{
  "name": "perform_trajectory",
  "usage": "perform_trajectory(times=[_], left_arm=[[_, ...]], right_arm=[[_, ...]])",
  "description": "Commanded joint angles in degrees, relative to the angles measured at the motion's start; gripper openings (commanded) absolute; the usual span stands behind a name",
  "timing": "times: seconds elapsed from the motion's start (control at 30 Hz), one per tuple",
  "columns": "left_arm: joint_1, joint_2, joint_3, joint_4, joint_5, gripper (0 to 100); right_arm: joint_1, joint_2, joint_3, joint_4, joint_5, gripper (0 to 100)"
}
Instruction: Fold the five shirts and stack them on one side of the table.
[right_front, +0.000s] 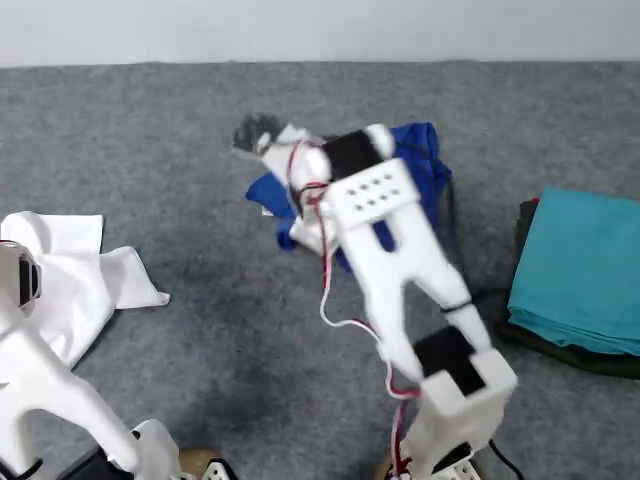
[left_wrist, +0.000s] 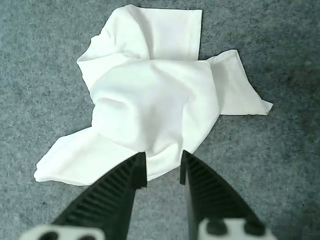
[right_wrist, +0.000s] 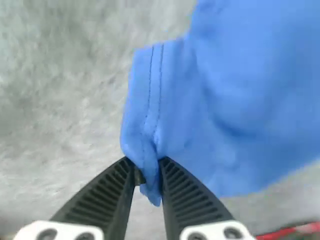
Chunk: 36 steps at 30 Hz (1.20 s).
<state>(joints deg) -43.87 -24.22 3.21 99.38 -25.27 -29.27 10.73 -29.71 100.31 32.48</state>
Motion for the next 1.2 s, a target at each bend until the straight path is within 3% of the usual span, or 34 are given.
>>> perform_trajectory(times=[0.0,0.47,0.83,0.93,1.17], left_arm=[[-0.1,-2.0,-0.1,0.7,-0.6,12],[0.0,-2.0,-0.1,1.0,-0.6,12],[0.0,-2.0,-0.1,1.0,-0.6,12],[0.0,-2.0,-0.1,1.0,-0.5,12],[1.1,-2.0,-0.1,1.0,-0.5,12]], right_arm=[[0.6,-8.0,-9.5,1.5,7.1,1.0],[0.3,-10.9,-39.5,-16.1,23.7,1.0],[0.1,-10.9,-40.8,-46.4,43.5,1.0],[-1.4,-10.7,-40.7,-45.5,46.2,1.0],[-1.6,-10.7,-40.7,-29.9,46.0,1.0]])
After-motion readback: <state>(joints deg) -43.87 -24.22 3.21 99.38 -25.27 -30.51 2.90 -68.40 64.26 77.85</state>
